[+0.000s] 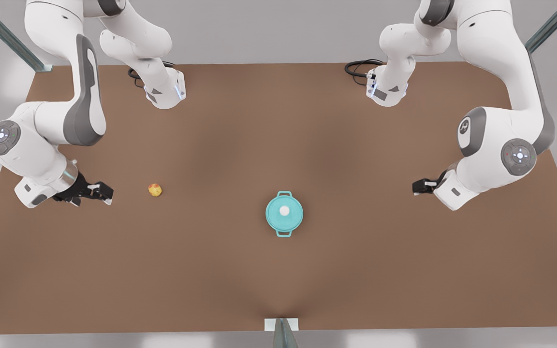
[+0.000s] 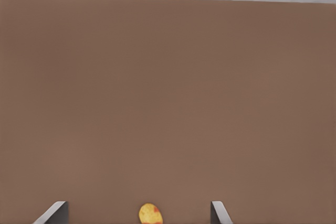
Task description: Open the pot lid and put the potato into the pot
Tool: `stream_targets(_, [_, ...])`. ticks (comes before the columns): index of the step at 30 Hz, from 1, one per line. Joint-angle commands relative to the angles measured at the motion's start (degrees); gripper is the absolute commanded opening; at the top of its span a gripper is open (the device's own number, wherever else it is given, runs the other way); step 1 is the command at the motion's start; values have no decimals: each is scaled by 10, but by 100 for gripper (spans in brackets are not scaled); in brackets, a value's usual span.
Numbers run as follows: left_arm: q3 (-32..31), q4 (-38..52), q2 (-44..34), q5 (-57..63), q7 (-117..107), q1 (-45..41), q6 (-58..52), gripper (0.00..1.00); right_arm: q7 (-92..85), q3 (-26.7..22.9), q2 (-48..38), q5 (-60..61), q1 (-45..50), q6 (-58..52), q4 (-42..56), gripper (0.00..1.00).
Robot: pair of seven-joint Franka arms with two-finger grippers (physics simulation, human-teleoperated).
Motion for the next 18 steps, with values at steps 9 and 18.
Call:
stream_targets(9, [-53,113,159,4,-383,-172,166,100,-357,44,-1,-3,1,-5,7,100])
stream_targets(18, [-47,258,307,86,-633,-306,210,100,-290,130,-18,-57,61,20,-56,100])
